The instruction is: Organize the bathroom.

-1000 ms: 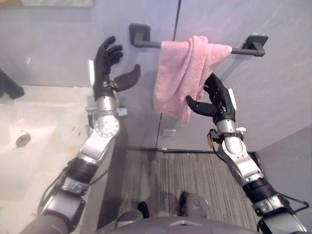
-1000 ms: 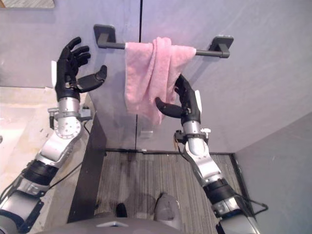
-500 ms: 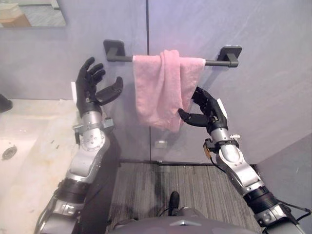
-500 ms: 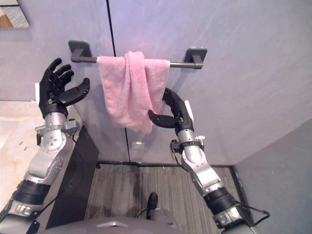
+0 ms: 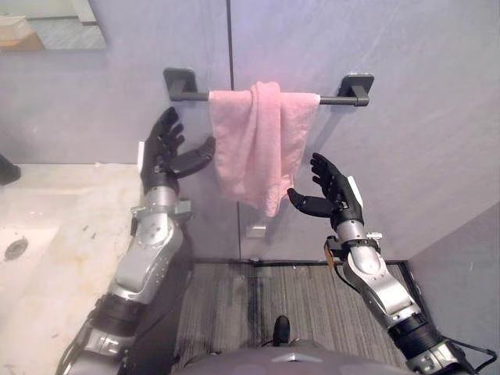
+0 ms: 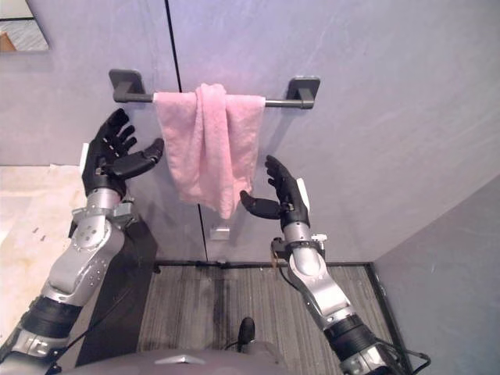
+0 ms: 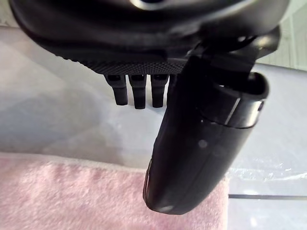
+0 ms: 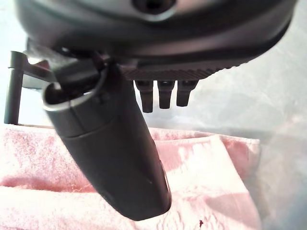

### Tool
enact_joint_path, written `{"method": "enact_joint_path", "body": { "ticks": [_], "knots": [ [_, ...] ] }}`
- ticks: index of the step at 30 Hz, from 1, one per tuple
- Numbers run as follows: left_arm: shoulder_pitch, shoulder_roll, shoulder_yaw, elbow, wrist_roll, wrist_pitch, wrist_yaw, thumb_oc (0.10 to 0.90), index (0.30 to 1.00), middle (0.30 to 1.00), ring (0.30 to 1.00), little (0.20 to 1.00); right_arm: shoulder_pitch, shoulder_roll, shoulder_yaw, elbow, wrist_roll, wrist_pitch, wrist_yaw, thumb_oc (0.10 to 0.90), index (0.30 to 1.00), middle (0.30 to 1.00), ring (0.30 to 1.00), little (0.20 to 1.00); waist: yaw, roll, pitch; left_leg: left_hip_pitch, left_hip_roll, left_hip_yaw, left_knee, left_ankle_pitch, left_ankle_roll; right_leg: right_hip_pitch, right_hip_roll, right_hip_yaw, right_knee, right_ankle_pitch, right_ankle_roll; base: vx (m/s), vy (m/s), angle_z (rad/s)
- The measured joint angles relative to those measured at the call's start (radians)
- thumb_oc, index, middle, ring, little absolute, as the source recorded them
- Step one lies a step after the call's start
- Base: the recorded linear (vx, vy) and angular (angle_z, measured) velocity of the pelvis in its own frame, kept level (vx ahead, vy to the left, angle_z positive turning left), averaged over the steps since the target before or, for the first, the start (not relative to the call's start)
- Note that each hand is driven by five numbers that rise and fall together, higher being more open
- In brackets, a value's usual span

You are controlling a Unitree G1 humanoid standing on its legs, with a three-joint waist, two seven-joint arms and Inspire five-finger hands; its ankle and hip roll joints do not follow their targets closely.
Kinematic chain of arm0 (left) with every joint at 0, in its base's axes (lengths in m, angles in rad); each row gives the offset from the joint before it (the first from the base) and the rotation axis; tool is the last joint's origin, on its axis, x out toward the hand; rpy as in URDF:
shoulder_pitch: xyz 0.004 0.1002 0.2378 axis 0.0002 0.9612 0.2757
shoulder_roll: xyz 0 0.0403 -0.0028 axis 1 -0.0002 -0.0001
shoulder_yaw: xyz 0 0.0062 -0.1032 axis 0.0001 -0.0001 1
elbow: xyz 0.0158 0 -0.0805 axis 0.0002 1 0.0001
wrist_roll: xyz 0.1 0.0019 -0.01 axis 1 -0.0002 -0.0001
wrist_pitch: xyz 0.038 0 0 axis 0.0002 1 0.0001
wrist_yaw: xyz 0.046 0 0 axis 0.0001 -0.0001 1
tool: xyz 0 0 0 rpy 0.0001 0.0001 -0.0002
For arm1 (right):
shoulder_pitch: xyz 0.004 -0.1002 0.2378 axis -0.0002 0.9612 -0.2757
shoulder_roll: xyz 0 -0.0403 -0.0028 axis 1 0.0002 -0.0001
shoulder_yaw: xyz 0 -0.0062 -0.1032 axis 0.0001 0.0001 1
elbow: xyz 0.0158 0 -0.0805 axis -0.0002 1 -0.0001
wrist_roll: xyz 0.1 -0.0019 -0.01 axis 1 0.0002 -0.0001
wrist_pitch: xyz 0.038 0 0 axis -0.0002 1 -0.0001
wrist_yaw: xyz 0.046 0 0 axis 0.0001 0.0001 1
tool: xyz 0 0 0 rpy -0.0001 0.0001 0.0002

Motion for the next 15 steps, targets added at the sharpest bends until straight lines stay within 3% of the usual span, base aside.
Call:
{"method": "enact_joint_path", "body": {
  "ticks": [7,10,15],
  "knots": [
    [0.006,-0.004,-0.036,0.000,-0.071,0.046,-0.054,0.800,0.900,0.900,0.900,0.900,-0.017,-0.005,0.001,0.004,0.000,-0.002,0.001,0.800,0.900,0.900,0.900,0.900,0.007,0.027,-0.011,-0.012,-0.005,-0.029,0.004,0.007,-0.002,-0.005,0.003,-0.021,0.001,0.024,-0.008,-0.05,-0.060,0.06],
    [0.006,-0.003,-0.050,0.012,-0.111,0.069,-0.100,0.800,0.900,0.900,0.900,0.900,-0.045,-0.005,0.007,0.004,-0.001,-0.002,0.000,0.800,0.900,0.900,0.900,0.900,0.004,0.027,-0.011,-0.011,-0.003,-0.026,0.004,0.006,-0.001,-0.005,0.002,-0.021,0.000,0.023,-0.007,-0.04,-0.053,-0.03],
    [0.006,-0.006,-0.163,0.038,-0.134,0.107,-0.162,0.800,0.900,0.900,0.900,0.900,-0.117,-0.005,0.007,0.007,-0.040,-0.002,-0.005,0.800,0.900,0.900,0.900,0.900,-0.026,0.023,-0.009,-0.011,-0.003,-0.014,0.004,0.004,0.001,-0.011,-0.001,-0.019,0.000,0.022,-0.009,-0.01,-0.021,-0.06]
  ]
}}
